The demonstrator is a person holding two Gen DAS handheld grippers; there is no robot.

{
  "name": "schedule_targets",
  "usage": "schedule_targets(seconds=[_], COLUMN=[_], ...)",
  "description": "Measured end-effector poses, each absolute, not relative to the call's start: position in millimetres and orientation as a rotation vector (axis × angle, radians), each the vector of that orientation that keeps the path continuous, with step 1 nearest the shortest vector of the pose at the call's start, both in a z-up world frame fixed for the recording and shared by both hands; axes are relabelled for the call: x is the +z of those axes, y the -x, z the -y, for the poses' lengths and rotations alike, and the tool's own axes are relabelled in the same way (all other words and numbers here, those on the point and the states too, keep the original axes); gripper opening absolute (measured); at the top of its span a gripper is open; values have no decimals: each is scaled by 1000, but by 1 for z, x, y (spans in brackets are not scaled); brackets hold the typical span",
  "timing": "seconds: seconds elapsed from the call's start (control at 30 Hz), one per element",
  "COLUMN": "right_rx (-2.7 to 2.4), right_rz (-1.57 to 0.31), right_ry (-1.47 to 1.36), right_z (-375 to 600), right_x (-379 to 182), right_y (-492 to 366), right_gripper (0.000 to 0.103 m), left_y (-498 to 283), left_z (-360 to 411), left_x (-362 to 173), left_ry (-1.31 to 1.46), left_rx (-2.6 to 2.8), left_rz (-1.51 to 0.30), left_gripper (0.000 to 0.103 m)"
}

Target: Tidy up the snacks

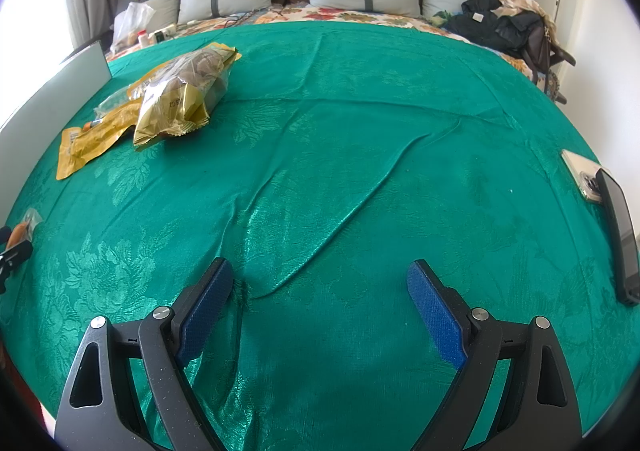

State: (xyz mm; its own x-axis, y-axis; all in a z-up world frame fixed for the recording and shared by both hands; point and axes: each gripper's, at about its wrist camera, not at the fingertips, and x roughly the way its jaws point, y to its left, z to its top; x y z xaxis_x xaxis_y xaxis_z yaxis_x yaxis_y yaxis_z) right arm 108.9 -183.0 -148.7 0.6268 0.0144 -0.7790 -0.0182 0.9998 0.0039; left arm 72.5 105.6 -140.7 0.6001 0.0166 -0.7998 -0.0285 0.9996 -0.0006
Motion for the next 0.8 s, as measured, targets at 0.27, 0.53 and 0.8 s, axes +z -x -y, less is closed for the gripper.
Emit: schedule_targets(seconds=[0.27, 0.53, 0.8], right_rx=[12, 201, 159], right_rz=[-899, -883, -1008], right_ry=[2, -28, 203], right_z=[185, 140, 69], right_x=[-148, -87, -100], right_y=[-112, -168, -260], right_gripper=[91, 90, 90], left_y=[-72, -72, -72], left_z=[-106, -105, -105], left_x=[-141, -140, -139], left_ry=[14, 13, 12], left_rx=[25, 24, 19], left_rz=[-927, -928, -926], left_gripper=[103, 103, 103])
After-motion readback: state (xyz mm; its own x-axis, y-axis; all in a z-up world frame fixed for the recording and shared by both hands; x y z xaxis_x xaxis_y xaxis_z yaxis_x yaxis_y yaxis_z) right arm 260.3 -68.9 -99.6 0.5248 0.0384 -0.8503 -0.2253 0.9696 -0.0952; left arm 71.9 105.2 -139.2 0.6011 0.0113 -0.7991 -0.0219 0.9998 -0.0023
